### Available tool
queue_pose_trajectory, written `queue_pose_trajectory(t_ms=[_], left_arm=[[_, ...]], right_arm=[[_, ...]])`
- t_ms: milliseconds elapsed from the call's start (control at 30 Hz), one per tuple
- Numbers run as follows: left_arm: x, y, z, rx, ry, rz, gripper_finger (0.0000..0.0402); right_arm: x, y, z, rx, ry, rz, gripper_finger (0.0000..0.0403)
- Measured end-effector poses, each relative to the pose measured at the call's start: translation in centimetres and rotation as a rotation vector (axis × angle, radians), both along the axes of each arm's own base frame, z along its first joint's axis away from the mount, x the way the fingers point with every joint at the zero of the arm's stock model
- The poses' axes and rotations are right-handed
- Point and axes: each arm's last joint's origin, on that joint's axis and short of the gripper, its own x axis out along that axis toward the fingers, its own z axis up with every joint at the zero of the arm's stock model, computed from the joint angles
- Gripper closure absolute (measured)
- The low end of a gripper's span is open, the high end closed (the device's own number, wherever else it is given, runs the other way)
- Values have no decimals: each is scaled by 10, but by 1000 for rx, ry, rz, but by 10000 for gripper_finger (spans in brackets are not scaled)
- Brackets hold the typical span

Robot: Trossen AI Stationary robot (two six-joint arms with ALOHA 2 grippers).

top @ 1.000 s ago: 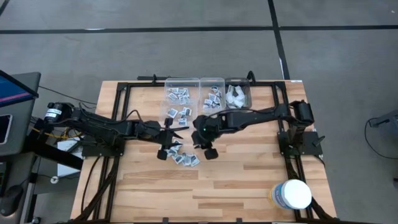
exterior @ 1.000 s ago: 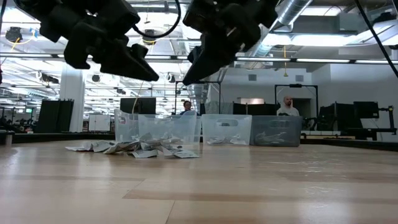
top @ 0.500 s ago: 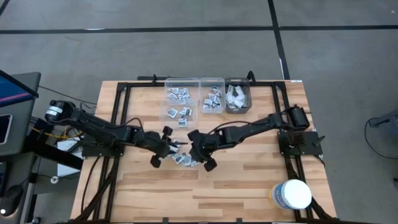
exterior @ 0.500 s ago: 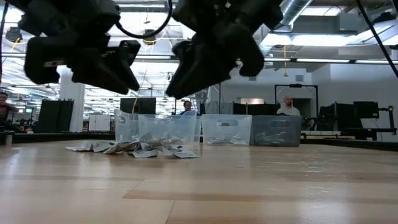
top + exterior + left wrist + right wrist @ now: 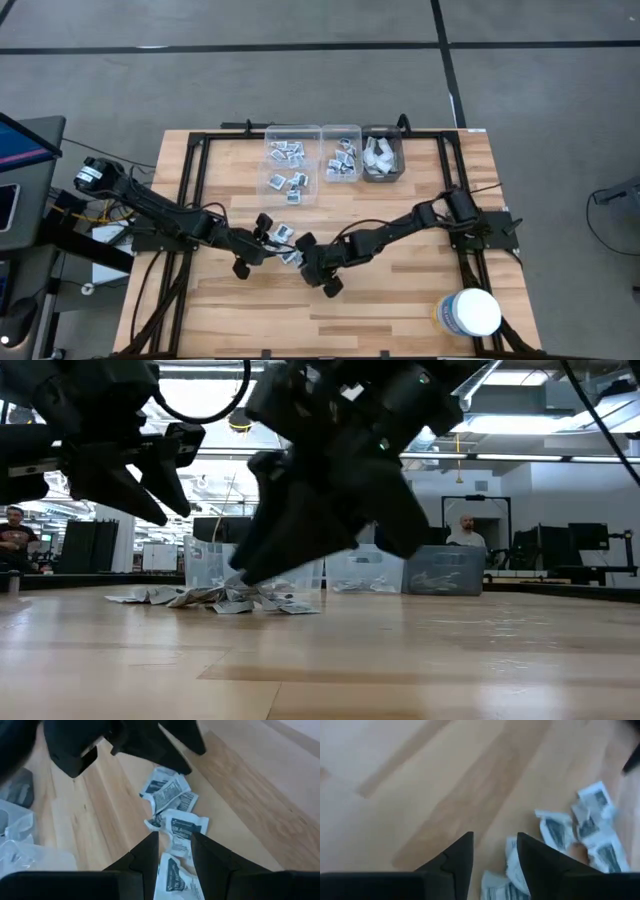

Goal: Pick & Place First Aid Supplies
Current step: Put the ointment pack into the top left transparent bin

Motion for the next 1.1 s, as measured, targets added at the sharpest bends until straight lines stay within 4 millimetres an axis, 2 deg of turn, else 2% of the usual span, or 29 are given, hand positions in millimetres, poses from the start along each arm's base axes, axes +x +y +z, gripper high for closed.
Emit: queue_pose_trajectory(t_ms=[133,333,733,1100], left_arm=[[-5,0,-2,-1,13,4,286],[-7,-1,-1,-11,10,29,286],[-7,-1,-1,-10,9,32,286],[-7,-1,-1,-10,9,32,286]], right_arm=[[1,-1,-4,-89,-11,-98,255],[2,-6,-2,-71,-15,-165,260],[1,-1,-16,-40,39,-128,284],[2,-3,-14,-63,23,-156,284]])
